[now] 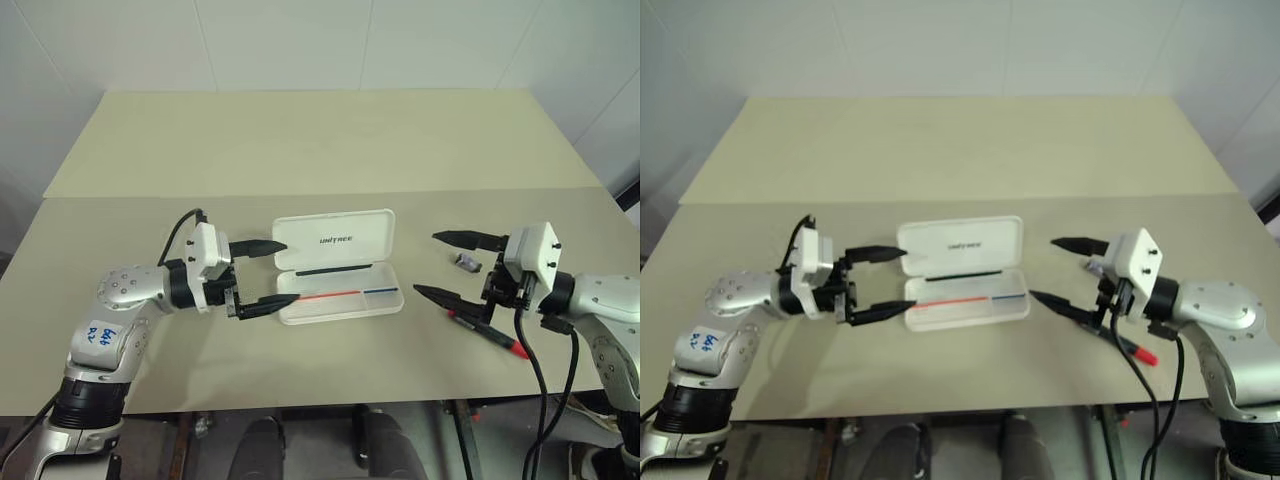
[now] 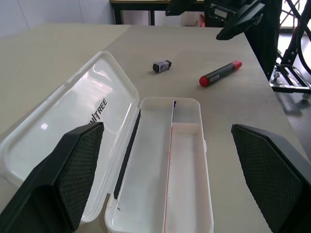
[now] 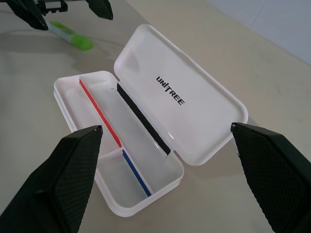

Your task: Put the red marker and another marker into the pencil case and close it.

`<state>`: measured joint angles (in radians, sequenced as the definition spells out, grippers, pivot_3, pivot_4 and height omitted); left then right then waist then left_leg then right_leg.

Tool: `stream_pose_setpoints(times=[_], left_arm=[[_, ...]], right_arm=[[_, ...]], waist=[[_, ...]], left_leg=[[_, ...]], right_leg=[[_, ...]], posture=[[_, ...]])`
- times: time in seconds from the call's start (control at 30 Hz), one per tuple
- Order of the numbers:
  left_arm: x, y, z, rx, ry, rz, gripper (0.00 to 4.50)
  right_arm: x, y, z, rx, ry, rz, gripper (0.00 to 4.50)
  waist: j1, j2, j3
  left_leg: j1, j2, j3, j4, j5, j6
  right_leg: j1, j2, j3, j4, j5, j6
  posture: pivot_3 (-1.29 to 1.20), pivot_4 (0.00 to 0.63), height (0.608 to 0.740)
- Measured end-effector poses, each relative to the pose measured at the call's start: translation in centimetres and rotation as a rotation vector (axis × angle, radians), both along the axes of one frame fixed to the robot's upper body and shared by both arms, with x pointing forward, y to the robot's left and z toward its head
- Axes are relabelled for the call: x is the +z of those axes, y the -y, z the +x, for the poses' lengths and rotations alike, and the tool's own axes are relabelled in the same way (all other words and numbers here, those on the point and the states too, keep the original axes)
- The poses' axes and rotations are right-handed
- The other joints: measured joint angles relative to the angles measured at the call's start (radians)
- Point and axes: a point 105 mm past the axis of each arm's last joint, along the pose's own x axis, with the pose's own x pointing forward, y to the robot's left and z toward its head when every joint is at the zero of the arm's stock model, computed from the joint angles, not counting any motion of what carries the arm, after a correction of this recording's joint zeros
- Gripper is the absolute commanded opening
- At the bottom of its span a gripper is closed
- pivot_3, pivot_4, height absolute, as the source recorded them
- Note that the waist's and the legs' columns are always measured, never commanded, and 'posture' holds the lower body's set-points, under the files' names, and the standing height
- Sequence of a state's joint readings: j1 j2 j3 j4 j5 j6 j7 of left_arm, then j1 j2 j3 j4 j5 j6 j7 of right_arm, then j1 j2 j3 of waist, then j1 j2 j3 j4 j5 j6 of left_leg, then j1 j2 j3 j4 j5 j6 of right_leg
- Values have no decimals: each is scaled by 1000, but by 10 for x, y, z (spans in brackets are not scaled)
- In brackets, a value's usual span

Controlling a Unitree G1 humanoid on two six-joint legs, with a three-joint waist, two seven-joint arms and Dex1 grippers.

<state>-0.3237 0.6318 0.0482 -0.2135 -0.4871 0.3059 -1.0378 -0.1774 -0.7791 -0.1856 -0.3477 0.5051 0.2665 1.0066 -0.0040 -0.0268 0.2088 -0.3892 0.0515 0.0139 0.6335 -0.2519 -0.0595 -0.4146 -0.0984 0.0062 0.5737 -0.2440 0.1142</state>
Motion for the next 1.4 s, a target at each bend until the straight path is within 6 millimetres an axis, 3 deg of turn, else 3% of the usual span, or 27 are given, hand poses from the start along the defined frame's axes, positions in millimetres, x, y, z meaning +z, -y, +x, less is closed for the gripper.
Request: stream_pose_setpoints(times=[0.3, 0.5, 0.63, 0.73, 0.93, 1.4], left_arm=[[-13, 2, 5, -15, -44, 14, 4500], [-16, 9, 2, -60, -41, 35, 4500], [-19, 9, 1, -67, -46, 44, 4500], [-22, 11, 0, -72, -59, 51, 3882], [-29, 15, -5, -121, -67, 102, 1810], [-50, 22, -31, -156, -133, 247, 1810]], right_arm=[[-5, -2, -4, 4, -33, 4, 4476], [2, 10, -25, -42, -50, 19, 4476], [4, 6, -47, -46, -69, 27, 4476], [2, 5, -56, -46, -85, 28, 4500], [3, 2, -50, -74, -60, 61, 4500], [-17, -12, -48, -92, -70, 115, 4500]], waist=[[5, 0, 0], [4, 0, 0], [2, 0, 0], [1, 0, 0], [-1, 0, 0], [2, 0, 0]], left_leg=[[-1, 0, 0, 0, 0, 0], [0, 0, 0, 0, 0, 0], [0, 0, 0, 0, 0, 0], [0, 0, 0, 2, 0, 0], [0, 0, 0, 1, 0, 0], [-1, 0, 0, -1, -2, 1]], right_leg=[[0, 0, 0, 0, 0, 0], [0, 0, 0, 0, 0, 0], [0, 0, 0, 0, 0, 0], [1, 0, 0, -1, 0, 0], [2, 0, 0, -8, 4, -1], [1, 0, 0, -8, 2, 0]], posture=[[0, 150, 740], [0, 150, 740], [0, 150, 740], [0, 150, 740], [0, 150, 740], [0, 150, 740]])
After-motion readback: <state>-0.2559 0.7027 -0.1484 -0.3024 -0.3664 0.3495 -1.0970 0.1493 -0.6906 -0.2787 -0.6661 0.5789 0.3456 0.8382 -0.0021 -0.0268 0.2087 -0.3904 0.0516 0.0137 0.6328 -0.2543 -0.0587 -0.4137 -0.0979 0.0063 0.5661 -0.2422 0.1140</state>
